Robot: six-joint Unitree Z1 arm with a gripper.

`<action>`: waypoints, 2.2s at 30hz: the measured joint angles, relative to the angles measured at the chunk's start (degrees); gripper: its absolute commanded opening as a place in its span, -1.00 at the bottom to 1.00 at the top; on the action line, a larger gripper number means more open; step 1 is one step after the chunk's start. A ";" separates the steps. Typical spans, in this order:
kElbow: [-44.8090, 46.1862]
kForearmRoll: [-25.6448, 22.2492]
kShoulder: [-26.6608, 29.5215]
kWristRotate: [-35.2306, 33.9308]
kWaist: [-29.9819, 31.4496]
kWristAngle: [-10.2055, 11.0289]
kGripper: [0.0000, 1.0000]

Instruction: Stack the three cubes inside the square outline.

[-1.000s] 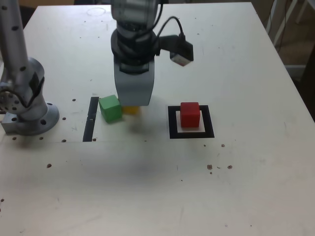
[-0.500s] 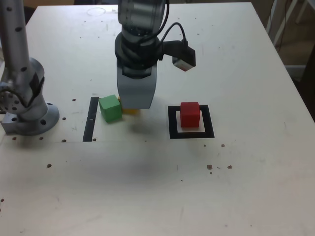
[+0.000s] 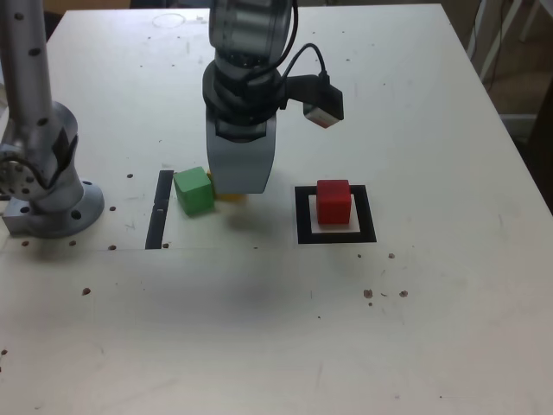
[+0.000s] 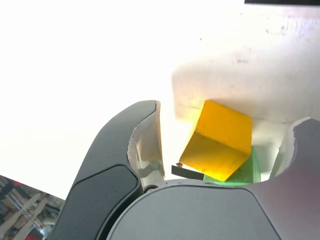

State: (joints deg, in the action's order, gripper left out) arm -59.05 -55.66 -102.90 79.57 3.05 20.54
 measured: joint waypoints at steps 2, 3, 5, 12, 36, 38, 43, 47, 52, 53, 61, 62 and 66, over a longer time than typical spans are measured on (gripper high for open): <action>0.31 0.72 0.00 0.00 -0.66 0.01 0.65; 0.57 1.07 0.00 -0.01 -0.94 0.05 0.65; 1.16 1.81 -0.01 -0.01 -1.29 0.15 0.64; 2.16 3.59 -0.04 -0.02 -1.37 0.22 0.52; 3.96 3.89 1.46 -1.23 -3.73 -1.64 0.17; 4.14 3.90 1.67 -1.34 -3.73 -1.69 0.17; 4.12 3.89 1.76 -1.46 -3.73 -1.80 0.11; 3.74 3.89 2.07 -1.75 -3.73 -2.11 0.03; 3.40 3.89 2.47 -1.88 -3.73 -2.17 0.02; 3.39 3.89 2.53 -1.93 -3.73 -2.17 0.02; 3.11 3.34 3.29 -2.47 -3.73 -2.17 0.02; 2.55 2.93 3.61 -2.61 -3.73 -2.17 0.02; -0.07 1.39 4.62 -3.15 -3.74 -2.17 0.02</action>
State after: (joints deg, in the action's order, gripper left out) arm -59.12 -54.27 -98.28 76.41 -0.69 18.37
